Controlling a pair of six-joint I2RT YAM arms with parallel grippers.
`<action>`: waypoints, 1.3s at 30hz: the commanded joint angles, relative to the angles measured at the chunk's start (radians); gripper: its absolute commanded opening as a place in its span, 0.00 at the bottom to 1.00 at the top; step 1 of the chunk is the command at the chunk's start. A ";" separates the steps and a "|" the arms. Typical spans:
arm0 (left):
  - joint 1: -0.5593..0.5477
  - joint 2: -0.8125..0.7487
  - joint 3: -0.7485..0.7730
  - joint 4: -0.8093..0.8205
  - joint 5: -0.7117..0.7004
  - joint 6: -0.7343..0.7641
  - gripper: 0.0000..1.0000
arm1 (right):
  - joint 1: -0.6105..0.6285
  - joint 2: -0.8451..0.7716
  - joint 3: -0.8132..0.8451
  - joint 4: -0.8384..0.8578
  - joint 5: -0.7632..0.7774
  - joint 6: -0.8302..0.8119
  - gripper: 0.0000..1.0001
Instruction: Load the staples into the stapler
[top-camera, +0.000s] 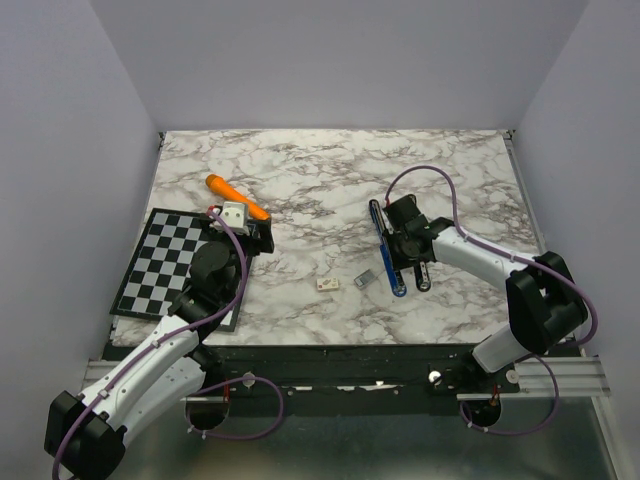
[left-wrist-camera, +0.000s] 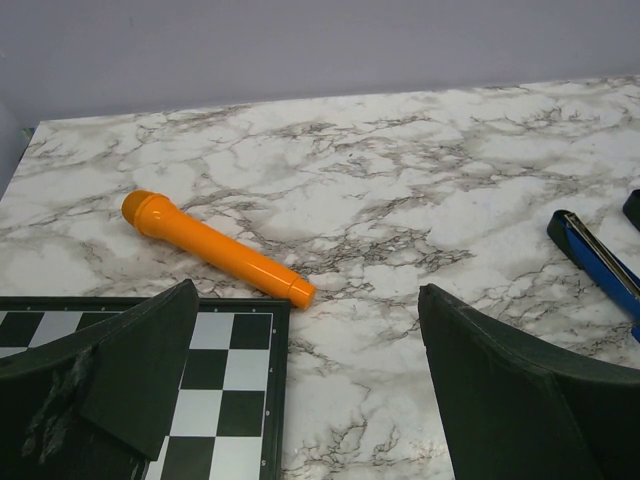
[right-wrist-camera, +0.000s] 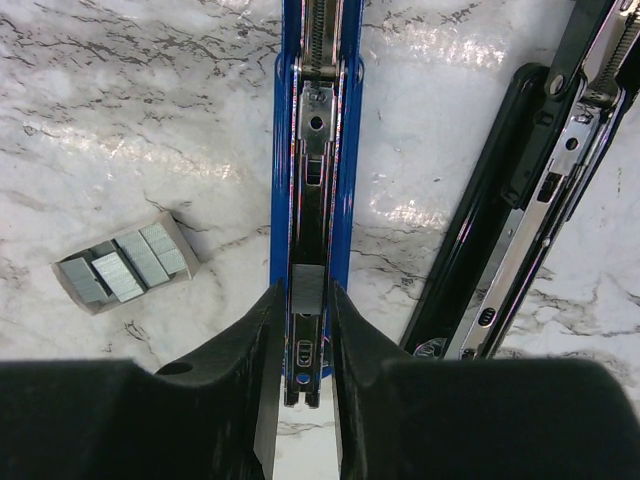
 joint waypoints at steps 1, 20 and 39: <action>0.004 -0.015 0.003 0.022 0.017 -0.002 0.99 | -0.003 -0.025 -0.014 0.003 0.017 0.014 0.32; 0.004 -0.025 0.004 0.020 0.014 -0.002 0.99 | -0.042 0.012 0.059 -0.045 0.133 0.080 0.53; 0.004 -0.024 0.004 0.019 0.017 -0.002 0.99 | -0.044 0.067 0.055 -0.031 0.066 0.046 0.53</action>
